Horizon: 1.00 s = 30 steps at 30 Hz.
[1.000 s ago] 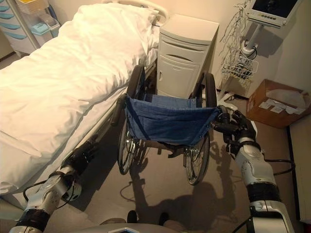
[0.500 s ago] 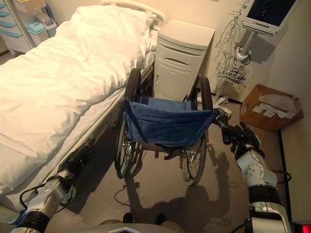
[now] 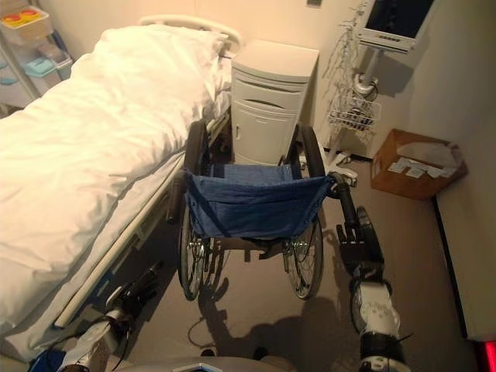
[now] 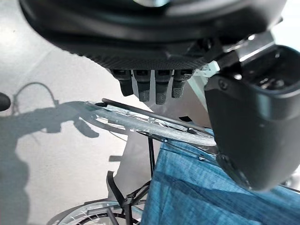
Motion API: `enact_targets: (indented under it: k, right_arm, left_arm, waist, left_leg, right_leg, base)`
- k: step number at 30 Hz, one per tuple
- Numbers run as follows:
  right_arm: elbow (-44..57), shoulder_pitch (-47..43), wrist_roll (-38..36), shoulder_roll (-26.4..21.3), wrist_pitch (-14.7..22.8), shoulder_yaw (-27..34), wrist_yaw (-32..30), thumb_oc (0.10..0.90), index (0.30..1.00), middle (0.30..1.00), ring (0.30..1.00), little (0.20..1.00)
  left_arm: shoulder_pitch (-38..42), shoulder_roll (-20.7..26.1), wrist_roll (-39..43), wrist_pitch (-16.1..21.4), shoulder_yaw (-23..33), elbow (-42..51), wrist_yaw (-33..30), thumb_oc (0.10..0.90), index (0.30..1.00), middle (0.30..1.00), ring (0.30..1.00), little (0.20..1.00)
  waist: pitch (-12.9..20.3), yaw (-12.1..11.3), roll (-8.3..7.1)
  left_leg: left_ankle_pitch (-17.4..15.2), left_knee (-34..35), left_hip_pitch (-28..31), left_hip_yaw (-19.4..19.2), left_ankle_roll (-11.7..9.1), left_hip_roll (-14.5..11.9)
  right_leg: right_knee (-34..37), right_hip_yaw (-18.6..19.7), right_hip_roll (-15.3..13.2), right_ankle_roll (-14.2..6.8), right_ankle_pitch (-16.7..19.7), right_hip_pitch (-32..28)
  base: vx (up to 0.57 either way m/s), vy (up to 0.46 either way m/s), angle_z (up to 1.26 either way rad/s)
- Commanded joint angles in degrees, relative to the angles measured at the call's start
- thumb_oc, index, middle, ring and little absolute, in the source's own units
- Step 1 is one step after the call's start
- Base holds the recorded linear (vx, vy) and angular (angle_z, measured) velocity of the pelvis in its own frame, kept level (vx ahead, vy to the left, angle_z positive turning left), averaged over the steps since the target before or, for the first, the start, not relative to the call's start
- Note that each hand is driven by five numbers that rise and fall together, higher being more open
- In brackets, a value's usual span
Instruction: Push the wheelchair next to the bed
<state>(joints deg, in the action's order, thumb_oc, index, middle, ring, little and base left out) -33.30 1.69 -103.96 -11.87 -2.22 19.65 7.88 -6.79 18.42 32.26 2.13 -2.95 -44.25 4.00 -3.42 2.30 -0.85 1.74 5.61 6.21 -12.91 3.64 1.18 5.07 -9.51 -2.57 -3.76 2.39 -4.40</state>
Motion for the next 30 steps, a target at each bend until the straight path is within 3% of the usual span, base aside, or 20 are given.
enact_targets:
  k: [1,5,9,13,15,18,22,24,26,30]
  right_arm:
    - [0.71,-3.24,-9.04,-1.69,1.18,5.14,13.36,0.800,0.900,0.900,0.900,0.900]
    - [0.44,-2.78,-9.04,1.15,-2.22,6.63,23.30,0.800,0.900,0.900,0.900,0.900]
    - [1.57,-2.31,-9.04,1.68,-3.31,5.61,27.33,0.800,0.900,0.900,0.900,0.900]
    - [-0.11,-2.09,-9.04,0.61,0.06,4.58,23.70,0.800,0.900,0.900,0.900,0.900]
    - [-2.48,-2.08,-9.04,-0.08,4.16,4.51,16.88,0.800,0.900,0.900,0.900,0.900]
    - [-9.17,-2.02,6.17,-0.61,11.22,4.08,-0.32,0.800,0.900,0.900,0.900,0.900]
    - [-19.59,-1.18,25.50,-0.88,11.27,1.47,-11.47,0.800,0.900,0.900,0.900,0.900]
    - [-24.29,-0.57,32.07,-1.18,9.76,-0.22,-14.47,0.800,0.900,0.900,0.900,0.900]
    - [-29.78,0.04,43.64,-1.92,7.37,-2.99,-16.08,0.800,0.900,0.900,0.900,0.900]
    - [-33.30,1.63,63.01,-1.89,4.30,-10.91,-12.86,0.800,0.900,0.900,0.900,0.900]
  left_arm:
    - [4.95,1.15,-1.15,7.08,2.83,-0.83,2.34,0.800,0.900,0.900,0.900,0.900]
    - [4.44,0.84,-1.27,7.79,3.39,-1.92,3.08,0.800,0.900,0.900,0.900,0.900]
    - [4.05,0.58,-1.84,7.94,3.83,-2.25,3.61,0.800,0.900,0.900,0.900,0.900]
    - [4.59,0.55,-1.76,7.76,3.88,-3.01,3.35,0.800,0.900,0.900,0.900,0.900]
    - [4.91,0.59,-1.65,7.39,3.70,-3.49,2.91,0.800,0.900,0.900,0.900,0.900]
    - [5.44,0.23,-1.61,6.82,2.47,-4.38,1.76,0.800,0.900,0.900,0.900,0.900]
    - [5.80,-0.75,-1.86,7.09,1.12,-6.97,1.04,0.800,0.900,0.900,0.900,0.900]
    - [5.96,-1.24,-1.79,7.27,0.53,-8.33,0.72,0.800,0.900,0.900,0.900,0.900]
    - [6.34,-1.88,-1.74,6.89,0.00,-9.85,0.30,0.800,0.900,0.900,0.900,0.900]
    - [5.97,-2.99,-1.58,5.30,-0.21,-12.01,0.55,0.800,0.900,0.900,0.900,0.900]
  waist:
    - [1.06,0.40,0.51]
    - [1.08,0.73,0.94]
    - [1.08,0.80,1.12]
    - [1.35,0.86,1.13]
    - [1.46,0.79,1.05]
    - [1.54,0.56,0.96]
    - [1.33,0.08,0.84]
    - [1.13,-0.12,0.78]
    - [0.96,-0.48,0.71]
    - [0.00,-0.77,0.63]
  left_leg:
    - [-3.46,-0.72,0.95,-0.81,-3.17,0.21]
    - [-3.49,-0.75,1.01,-0.74,-3.25,0.30]
    - [-3.45,-0.78,1.01,-0.83,-3.23,0.35]
    - [-3.55,-0.82,1.09,-1.04,-3.32,0.32]
    - [-3.56,-0.83,1.17,-0.99,-3.38,0.30]
    - [-3.43,-0.88,1.22,-0.70,-3.30,0.38]
    - [-3.19,-0.87,1.32,-0.18,-3.06,0.44]
    - [-3.36,-0.96,1.46,0.17,-2.96,0.47]
    - [-2.95,-0.88,1.14,0.48,-2.79,0.51]
    - [-2.75,-0.98,1.07,1.21,-2.50,0.62]
  right_leg:
    - [-2.49,-1.37,0.63,-2.63,-0.71,0.48]
    - [-2.26,-1.04,0.80,-2.47,-0.72,0.35]
    - [-2.01,-1.03,0.84,-2.35,-0.67,0.20]
    - [-1.84,-1.07,0.86,-2.31,-0.73,0.08]
    - [-1.85,-1.15,0.89,-2.30,-0.75,0.00]
    - [-2.01,-1.17,1.02,-2.12,-0.76,-0.10]
    - [-2.33,-1.29,1.26,-1.78,-0.95,-0.29]
    - [-2.51,-1.34,1.33,-1.71,-1.28,-0.55]
    - [-2.68,-1.41,1.39,-1.46,-1.19,-0.32]
    - [-3.29,-1.67,1.31,-1.25,-1.52,-0.35]
  base:
    - [0.02,0.005,-0.04]
    - [0.01,0.001,-0.05]
    - [0.00,-0.001,-0.02]
    - [0.00,-0.003,-0.01]
    - [0.00,0.000,0.00]
    - [0.00,0.000,0.00]
    - [0.00,0.000,0.00]
    - [0.00,0.000,0.00]
    - [-0.01,-0.016,0.00]
    - [0.00,0.000,0.00]
